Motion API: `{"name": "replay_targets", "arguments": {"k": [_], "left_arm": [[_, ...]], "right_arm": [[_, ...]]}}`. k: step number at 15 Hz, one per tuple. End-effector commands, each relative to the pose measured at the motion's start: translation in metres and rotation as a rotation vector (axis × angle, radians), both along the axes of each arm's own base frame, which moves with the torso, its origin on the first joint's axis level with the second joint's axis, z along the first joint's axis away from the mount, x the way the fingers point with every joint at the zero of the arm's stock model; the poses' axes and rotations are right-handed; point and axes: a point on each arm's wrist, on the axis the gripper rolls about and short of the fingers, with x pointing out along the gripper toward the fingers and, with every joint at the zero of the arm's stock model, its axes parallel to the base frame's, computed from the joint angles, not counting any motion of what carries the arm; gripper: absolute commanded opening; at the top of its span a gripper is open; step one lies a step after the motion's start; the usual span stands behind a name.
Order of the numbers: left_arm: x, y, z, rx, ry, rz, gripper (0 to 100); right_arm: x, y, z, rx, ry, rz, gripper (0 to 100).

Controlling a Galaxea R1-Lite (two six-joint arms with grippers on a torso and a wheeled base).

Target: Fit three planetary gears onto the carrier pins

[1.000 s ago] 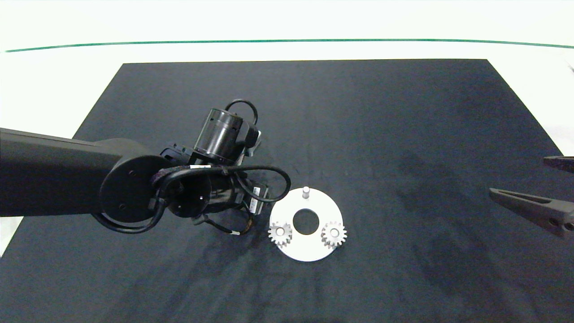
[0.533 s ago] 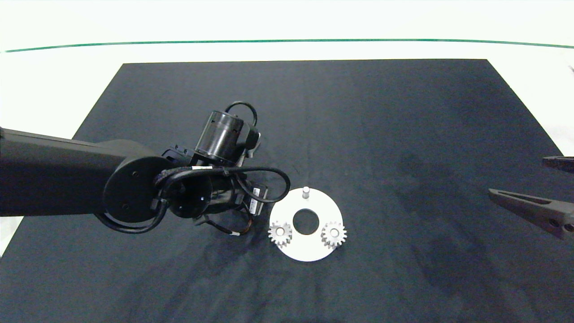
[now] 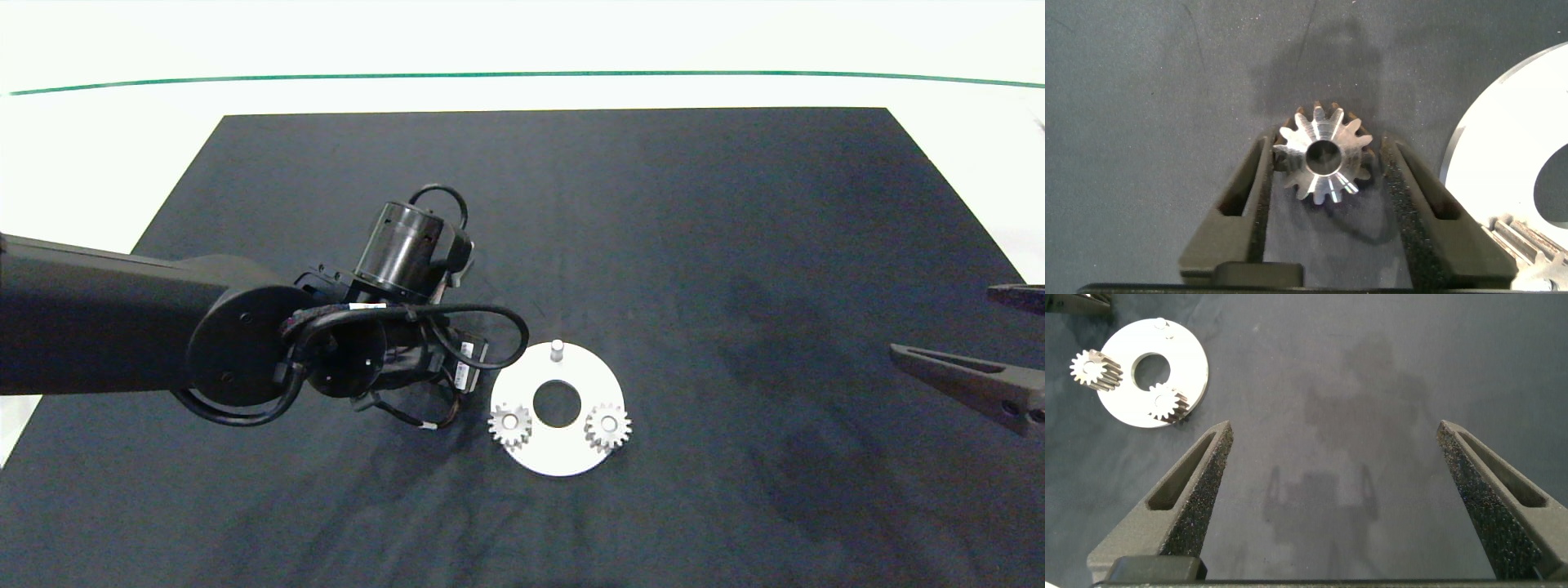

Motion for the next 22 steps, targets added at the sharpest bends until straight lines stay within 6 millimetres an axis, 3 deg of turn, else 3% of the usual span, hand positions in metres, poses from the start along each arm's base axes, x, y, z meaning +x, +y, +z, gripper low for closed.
{"name": "replay_targets", "arguments": {"k": [1, 13, 16, 18, 22], "left_arm": [[-0.001, 0.001, 0.001, -0.001, -0.002, 0.002, 42], [-0.005, 0.000, 0.006, -0.008, -0.016, -0.009, 18], [-0.005, -0.001, 0.029, -0.046, -0.078, -0.017, 12], [-0.014, -0.010, 0.035, -0.036, -0.100, -0.070, 10], [-0.037, -0.045, 0.039, -0.034, -0.115, -0.207, 10]], "right_arm": [[0.001, 0.000, -0.001, -0.004, 0.005, 0.000, 100], [0.001, 0.000, -0.001, -0.005, 0.006, 0.000, 100], [0.001, 0.001, -0.001, -0.005, 0.006, 0.000, 100], [0.001, 0.000, -0.001, -0.004, 0.004, 0.000, 100], [0.000, 0.000, -0.001, -0.002, 0.001, 0.000, 100]]}}
